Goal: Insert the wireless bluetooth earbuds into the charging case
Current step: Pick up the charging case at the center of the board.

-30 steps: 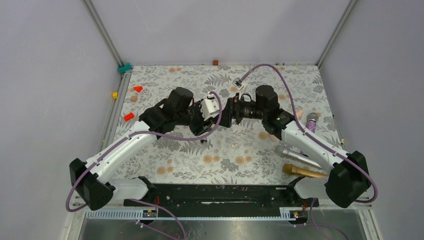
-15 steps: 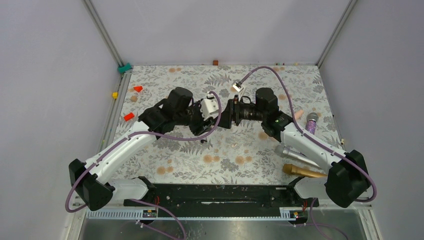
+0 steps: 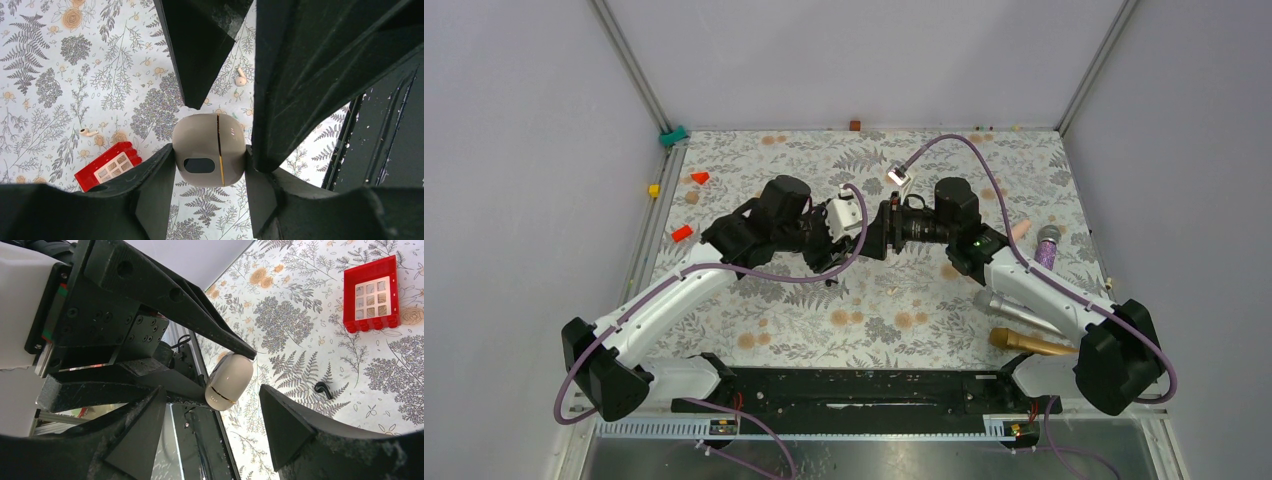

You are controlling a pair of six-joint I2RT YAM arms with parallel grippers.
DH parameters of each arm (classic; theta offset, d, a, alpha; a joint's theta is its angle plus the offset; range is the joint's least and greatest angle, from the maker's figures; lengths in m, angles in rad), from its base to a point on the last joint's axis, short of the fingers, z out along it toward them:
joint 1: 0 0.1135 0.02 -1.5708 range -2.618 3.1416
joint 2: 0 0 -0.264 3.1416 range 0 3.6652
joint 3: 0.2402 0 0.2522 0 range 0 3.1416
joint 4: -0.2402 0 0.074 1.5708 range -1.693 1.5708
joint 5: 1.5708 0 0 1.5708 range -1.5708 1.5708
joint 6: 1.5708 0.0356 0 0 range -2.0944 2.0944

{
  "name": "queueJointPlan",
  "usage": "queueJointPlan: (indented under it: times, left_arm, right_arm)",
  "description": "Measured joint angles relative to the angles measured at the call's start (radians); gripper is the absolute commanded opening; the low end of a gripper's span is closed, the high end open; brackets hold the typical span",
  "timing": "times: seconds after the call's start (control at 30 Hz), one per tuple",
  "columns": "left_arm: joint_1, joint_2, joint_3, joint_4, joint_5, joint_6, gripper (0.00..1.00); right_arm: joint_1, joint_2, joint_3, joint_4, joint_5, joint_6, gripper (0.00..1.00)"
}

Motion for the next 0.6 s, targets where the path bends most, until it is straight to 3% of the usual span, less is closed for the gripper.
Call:
queueJointPlan:
  times: [0.6]
  left_arm:
    - [-0.002,-0.016,0.0,0.007,0.002,-0.009,0.0]
  right_arm:
    - [0.002,0.037,0.0,-0.009,0.011,-0.005,0.64]
